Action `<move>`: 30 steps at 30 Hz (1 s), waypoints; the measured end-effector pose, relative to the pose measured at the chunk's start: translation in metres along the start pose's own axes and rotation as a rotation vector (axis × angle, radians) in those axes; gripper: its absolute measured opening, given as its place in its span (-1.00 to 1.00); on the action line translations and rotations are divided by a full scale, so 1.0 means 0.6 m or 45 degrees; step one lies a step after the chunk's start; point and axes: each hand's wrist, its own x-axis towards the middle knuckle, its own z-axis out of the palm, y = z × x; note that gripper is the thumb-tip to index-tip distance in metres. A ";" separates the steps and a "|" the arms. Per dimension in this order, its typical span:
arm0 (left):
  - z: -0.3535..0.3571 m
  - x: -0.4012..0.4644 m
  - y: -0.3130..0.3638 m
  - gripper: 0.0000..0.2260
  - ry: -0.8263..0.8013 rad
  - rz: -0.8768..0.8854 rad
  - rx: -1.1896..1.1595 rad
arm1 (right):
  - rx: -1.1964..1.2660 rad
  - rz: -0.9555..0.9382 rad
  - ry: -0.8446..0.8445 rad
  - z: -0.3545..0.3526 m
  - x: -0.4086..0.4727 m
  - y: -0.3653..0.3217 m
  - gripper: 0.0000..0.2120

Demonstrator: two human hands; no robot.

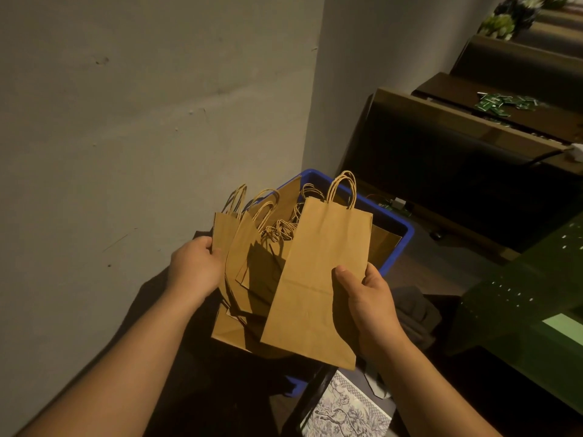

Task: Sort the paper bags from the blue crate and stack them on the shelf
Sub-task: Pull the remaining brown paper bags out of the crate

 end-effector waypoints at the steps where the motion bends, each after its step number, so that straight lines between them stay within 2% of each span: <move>1: -0.001 0.001 -0.001 -0.91 0.006 -0.012 -0.030 | 0.002 0.003 -0.009 0.001 0.000 0.000 -0.74; 6: 0.004 0.000 -0.003 -0.77 0.067 -0.073 -0.153 | -0.003 0.007 -0.016 0.007 -0.004 -0.002 -0.76; 8: 0.002 -0.005 -0.006 -0.68 0.122 0.016 -0.121 | -0.011 0.013 -0.007 0.007 -0.005 -0.002 -0.78; 10: 0.002 -0.008 -0.012 -0.56 0.155 0.188 -0.018 | -0.023 0.013 -0.002 0.008 -0.007 -0.004 -0.80; 12: 0.008 -0.007 -0.012 -0.64 0.090 0.251 0.170 | -0.026 0.010 0.000 0.008 -0.008 -0.005 -0.79; 14: 0.016 -0.003 -0.009 -0.71 -0.039 0.161 0.378 | -0.032 0.005 0.003 0.008 -0.009 -0.006 -0.78; 16: 0.023 0.003 -0.006 -0.57 -0.138 0.090 0.554 | -0.037 0.000 0.006 0.008 -0.010 -0.006 -0.78; 20: 0.037 0.010 0.000 -0.46 -0.129 0.078 0.622 | -0.037 0.013 0.007 0.007 -0.012 -0.006 -0.77; 25: 0.039 0.029 0.005 -0.64 -0.075 0.045 0.600 | 0.024 0.062 0.008 0.004 -0.015 -0.003 -0.76; 30: 0.029 0.023 0.010 -0.91 0.016 0.168 0.445 | 0.152 0.100 -0.050 0.010 -0.021 -0.009 -0.74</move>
